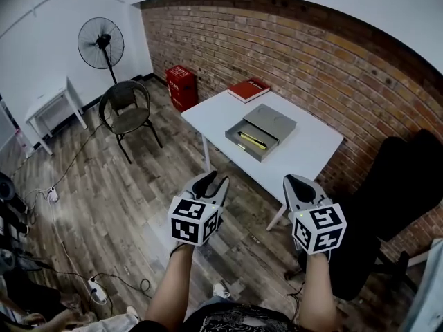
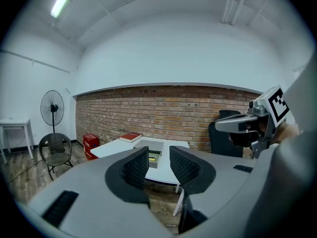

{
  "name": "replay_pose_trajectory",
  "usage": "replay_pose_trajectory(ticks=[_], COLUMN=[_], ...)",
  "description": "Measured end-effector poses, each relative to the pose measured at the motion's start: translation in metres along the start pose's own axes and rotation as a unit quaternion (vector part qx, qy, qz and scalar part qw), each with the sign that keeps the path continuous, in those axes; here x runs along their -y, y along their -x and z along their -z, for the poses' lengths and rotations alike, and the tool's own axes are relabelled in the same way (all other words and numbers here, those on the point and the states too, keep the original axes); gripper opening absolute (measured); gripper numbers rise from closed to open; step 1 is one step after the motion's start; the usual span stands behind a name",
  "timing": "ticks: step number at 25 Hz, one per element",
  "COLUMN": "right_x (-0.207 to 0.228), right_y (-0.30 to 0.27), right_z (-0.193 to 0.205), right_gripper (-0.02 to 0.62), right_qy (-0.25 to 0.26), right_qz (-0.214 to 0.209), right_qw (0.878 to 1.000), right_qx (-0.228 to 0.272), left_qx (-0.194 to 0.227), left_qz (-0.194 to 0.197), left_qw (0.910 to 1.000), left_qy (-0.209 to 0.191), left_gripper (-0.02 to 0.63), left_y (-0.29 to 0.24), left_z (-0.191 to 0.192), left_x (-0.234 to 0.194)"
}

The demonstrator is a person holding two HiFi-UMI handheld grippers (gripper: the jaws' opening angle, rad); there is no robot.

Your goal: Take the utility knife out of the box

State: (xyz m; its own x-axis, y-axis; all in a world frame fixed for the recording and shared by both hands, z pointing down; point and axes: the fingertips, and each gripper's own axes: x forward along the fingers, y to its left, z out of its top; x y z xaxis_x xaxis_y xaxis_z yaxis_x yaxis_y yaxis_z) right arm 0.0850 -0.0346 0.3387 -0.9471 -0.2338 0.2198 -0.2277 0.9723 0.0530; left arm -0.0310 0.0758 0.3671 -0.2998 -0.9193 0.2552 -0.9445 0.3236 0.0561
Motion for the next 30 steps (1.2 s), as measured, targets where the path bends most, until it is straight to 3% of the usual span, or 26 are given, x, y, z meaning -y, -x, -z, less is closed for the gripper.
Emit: replay_pose_trajectory(ticks=[14,23,30], right_x=[-0.018,0.006,0.048], right_y=[-0.048,-0.075,-0.121], right_z=[-0.008,-0.002,0.001], right_gripper=[0.018,0.018,0.018], right_qy=[-0.005,-0.019,-0.024], right_qz=[0.026,0.034,0.040], right_qw=[1.000,0.999,0.999], right_qx=[0.001,0.002,0.004], left_qx=[0.000,-0.011,-0.013], left_qz=[0.038,0.057,0.055], left_qw=[0.9992,0.9979,0.9978], left_qy=[-0.014,-0.028,-0.035], left_gripper=[0.172,0.176,0.176], left_y=[-0.019,-0.060,-0.120], left_z=[-0.001,-0.003,-0.010], left_x=[-0.047,-0.053,-0.070])
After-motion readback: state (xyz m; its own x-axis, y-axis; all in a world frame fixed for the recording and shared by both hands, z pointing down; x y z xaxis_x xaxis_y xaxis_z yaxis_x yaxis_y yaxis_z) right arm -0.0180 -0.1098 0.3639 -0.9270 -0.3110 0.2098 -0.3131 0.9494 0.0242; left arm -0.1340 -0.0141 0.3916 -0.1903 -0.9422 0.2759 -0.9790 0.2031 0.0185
